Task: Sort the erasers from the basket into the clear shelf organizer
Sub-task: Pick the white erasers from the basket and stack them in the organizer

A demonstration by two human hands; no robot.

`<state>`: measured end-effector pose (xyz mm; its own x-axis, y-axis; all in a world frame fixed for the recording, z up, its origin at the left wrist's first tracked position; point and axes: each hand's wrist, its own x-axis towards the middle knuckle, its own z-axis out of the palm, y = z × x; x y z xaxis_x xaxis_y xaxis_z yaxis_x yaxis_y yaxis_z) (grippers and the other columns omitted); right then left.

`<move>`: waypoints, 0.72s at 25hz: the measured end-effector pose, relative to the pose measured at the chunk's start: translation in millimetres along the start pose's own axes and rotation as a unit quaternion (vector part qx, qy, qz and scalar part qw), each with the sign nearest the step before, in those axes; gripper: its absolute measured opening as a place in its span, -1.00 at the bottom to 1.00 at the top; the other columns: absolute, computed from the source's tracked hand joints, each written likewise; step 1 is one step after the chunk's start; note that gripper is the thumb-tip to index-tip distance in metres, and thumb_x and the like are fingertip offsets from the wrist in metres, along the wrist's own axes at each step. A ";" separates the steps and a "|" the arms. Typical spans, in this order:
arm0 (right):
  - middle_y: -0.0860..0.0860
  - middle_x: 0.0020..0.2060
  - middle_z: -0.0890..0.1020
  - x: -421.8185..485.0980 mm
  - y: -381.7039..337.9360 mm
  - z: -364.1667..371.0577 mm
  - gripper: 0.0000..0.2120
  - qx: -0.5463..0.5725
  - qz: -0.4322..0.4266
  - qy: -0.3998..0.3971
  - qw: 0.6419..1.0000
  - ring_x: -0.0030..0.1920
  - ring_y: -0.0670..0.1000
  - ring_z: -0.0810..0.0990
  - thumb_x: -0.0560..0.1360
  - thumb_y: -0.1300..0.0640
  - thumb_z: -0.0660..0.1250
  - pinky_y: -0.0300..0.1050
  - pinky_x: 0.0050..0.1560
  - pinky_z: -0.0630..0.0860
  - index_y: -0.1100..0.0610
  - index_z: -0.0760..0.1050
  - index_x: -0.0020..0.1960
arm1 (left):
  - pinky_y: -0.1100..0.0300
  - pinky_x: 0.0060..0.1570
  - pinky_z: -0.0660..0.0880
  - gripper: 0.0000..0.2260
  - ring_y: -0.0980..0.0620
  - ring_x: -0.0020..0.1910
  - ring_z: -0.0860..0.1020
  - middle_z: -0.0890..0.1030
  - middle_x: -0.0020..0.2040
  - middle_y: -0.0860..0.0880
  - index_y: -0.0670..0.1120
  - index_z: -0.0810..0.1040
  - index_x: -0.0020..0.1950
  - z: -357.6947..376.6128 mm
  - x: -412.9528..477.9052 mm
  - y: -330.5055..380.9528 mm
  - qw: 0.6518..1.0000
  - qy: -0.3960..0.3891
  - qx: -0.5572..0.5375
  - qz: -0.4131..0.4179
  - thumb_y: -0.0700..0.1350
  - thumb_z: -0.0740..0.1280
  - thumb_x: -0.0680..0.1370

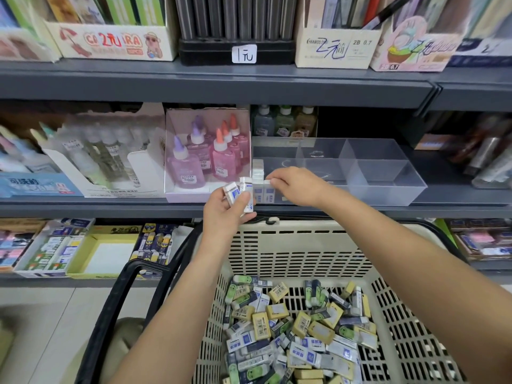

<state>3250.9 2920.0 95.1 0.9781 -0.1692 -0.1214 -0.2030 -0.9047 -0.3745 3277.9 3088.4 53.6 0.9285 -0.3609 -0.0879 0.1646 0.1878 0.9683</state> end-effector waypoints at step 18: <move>0.04 -0.33 0.59 -52.2 -11.1 -8.6 -0.82 0.359 -0.006 0.049 0.932 -0.39 -0.13 0.55 0.57 0.28 0.18 -0.37 -0.33 0.46 0.22 0.53 0.10 | 0.27 -0.32 0.55 -0.89 0.00 -0.24 0.64 0.65 -0.17 -0.11 -0.17 0.47 0.07 9.9 -14.2 1.8 0.975 -0.163 -0.109 -0.108 -0.23 0.25 0.55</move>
<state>3202.4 2935.5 113.4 0.9729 -0.2275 -0.0417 -0.1361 -0.4171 -0.8986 3261.6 3084.9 58.9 0.7152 -0.6777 -0.1708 0.4442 0.2522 0.8597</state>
